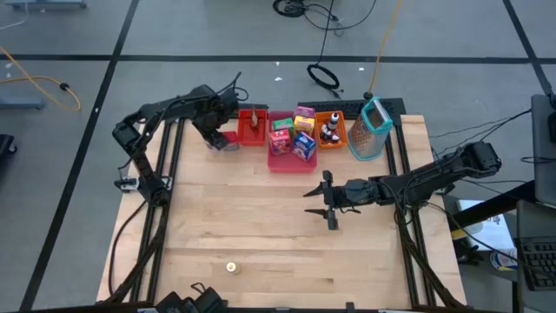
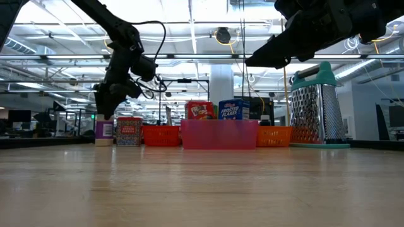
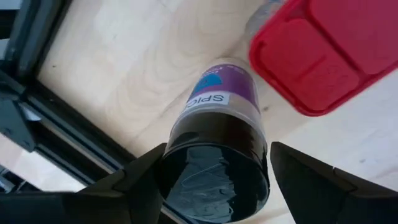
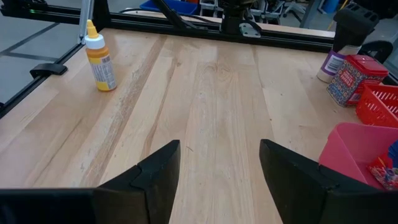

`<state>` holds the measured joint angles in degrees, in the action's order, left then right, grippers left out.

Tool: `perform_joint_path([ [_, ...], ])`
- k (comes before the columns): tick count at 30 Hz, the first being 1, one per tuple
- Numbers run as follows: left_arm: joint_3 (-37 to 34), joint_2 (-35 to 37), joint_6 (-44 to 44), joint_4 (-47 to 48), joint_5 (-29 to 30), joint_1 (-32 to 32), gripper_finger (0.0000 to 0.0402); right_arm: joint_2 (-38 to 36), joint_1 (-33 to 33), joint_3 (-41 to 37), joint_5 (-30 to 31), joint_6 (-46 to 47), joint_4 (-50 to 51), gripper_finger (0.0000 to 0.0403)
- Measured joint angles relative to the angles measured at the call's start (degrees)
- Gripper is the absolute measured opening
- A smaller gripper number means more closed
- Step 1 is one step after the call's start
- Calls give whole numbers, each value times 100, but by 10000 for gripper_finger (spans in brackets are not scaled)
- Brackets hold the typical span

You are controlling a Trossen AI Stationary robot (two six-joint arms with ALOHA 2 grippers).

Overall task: Pick & Place Kitchen Items
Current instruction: Put the black seasoning bottle into the red bin

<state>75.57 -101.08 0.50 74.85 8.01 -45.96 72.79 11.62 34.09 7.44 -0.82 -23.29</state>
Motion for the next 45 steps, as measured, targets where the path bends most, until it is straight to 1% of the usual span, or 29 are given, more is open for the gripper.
perform_joint_path([
  [4, 0, 0, 0, 2, -53, 3, 266, -2, 0, 0, 0, -2, 2, 212],
  [11, 0, 0, 0, 18, -57, 1, 203, -1, 0, 0, 0, -2, 2, 212],
  [14, 0, 2, 0, 60, -62, 1, 203, -2, 0, 0, 0, -2, 2, 212],
  [18, -2, -2, 0, 350, -60, 7, 203, -1, 0, 0, 1, -2, 2, 212],
  [23, 90, -4, 58, 656, -10, 32, 214, -2, 0, 0, 2, -4, 2, 212],
  [27, 246, -4, 68, 771, 50, 129, 201, -2, 0, 0, 2, -4, 0, 212],
  [32, 701, -4, 99, 1148, 50, 248, 196, -2, 0, 0, 2, -4, 2, 212],
  [36, 1295, -4, 119, 1526, 78, 374, 204, -1, 0, 0, 3, -4, 2, 212],
  [41, 2083, -2, 132, 1536, 23, 509, 195, -2, 0, 0, 4, -4, 2, 212],
  [45, 2606, 2, 122, 1503, -16, 649, 201, -2, 0, 0, 2, -4, 2, 212],
])
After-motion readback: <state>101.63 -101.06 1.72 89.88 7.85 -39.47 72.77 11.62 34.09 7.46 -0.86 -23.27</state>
